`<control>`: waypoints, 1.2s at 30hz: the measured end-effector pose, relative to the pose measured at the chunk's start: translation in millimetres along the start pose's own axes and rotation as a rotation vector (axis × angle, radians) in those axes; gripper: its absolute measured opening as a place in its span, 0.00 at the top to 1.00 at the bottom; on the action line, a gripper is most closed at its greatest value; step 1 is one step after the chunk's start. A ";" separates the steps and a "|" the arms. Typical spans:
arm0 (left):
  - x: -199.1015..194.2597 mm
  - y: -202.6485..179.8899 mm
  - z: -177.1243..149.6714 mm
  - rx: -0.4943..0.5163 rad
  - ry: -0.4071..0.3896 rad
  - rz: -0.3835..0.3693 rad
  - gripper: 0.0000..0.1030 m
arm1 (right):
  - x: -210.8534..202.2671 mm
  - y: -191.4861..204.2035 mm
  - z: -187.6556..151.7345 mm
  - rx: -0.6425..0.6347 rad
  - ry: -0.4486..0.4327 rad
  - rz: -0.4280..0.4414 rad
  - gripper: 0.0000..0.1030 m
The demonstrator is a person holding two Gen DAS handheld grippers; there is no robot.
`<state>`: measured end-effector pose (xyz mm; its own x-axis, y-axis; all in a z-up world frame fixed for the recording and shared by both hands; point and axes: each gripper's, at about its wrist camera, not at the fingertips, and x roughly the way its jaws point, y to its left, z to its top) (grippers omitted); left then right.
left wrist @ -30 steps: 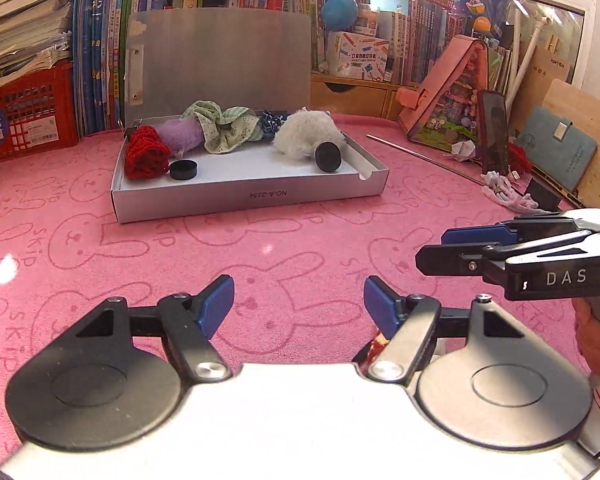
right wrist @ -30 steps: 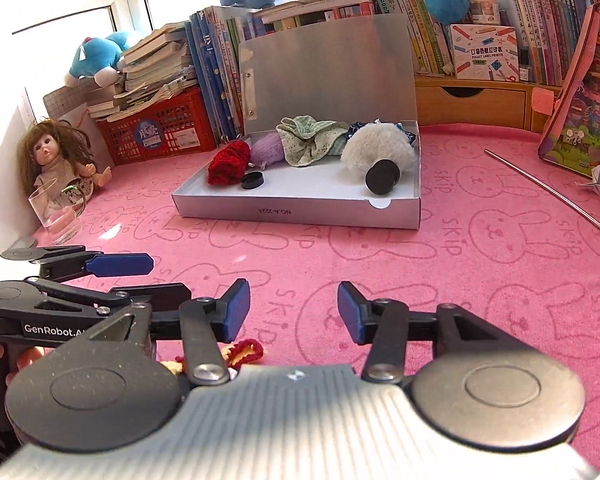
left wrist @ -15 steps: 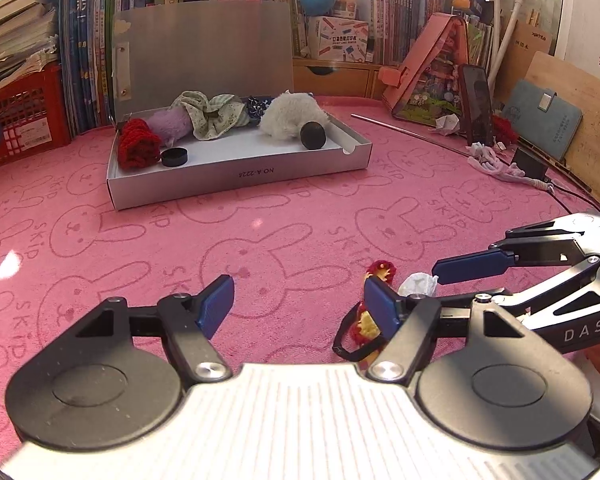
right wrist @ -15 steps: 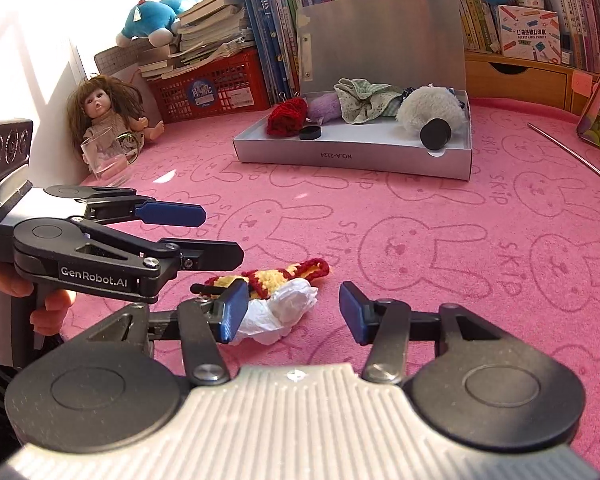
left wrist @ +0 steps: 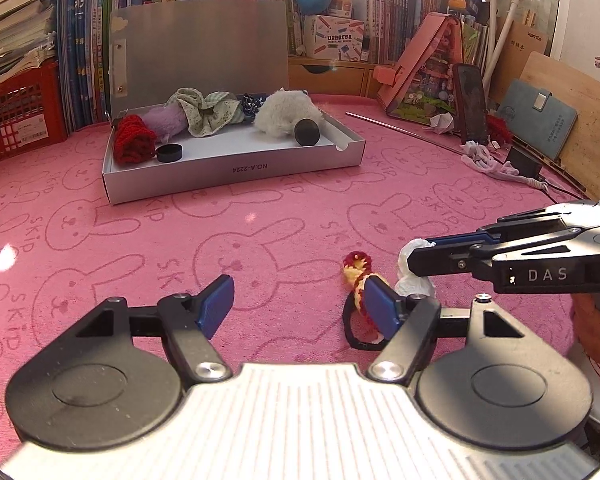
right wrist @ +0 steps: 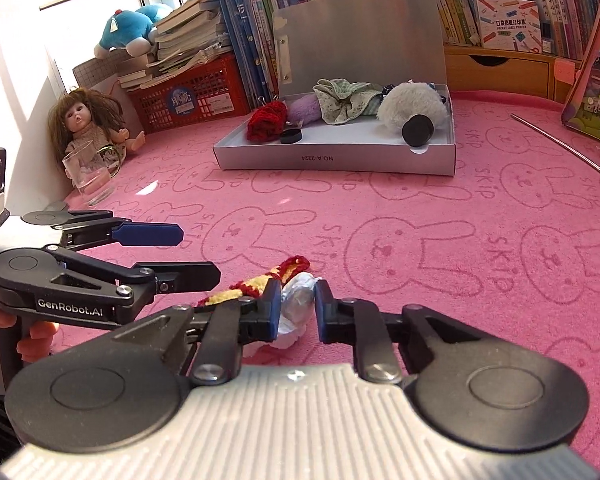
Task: Organize objects
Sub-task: 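Grasp the red-yellow knitted toy with the left tool while the right tool grasps the white tissue, then carry the red-yellow toy with the left tool while the right tool carries the tissue toward the box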
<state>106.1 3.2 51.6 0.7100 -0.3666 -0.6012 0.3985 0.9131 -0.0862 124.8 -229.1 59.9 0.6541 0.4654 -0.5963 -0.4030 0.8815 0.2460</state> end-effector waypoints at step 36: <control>27.1 -35.9 -0.8 0.037 0.039 -0.061 0.70 | -9.5 -38.8 0.5 0.108 -0.082 -0.158 0.79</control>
<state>110.5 -39.3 37.7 0.6613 -0.4133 -0.6260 0.4615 0.8820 -0.0948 134.6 -267.7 56.3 0.7553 0.3213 -0.5712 -0.2227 0.9455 0.2374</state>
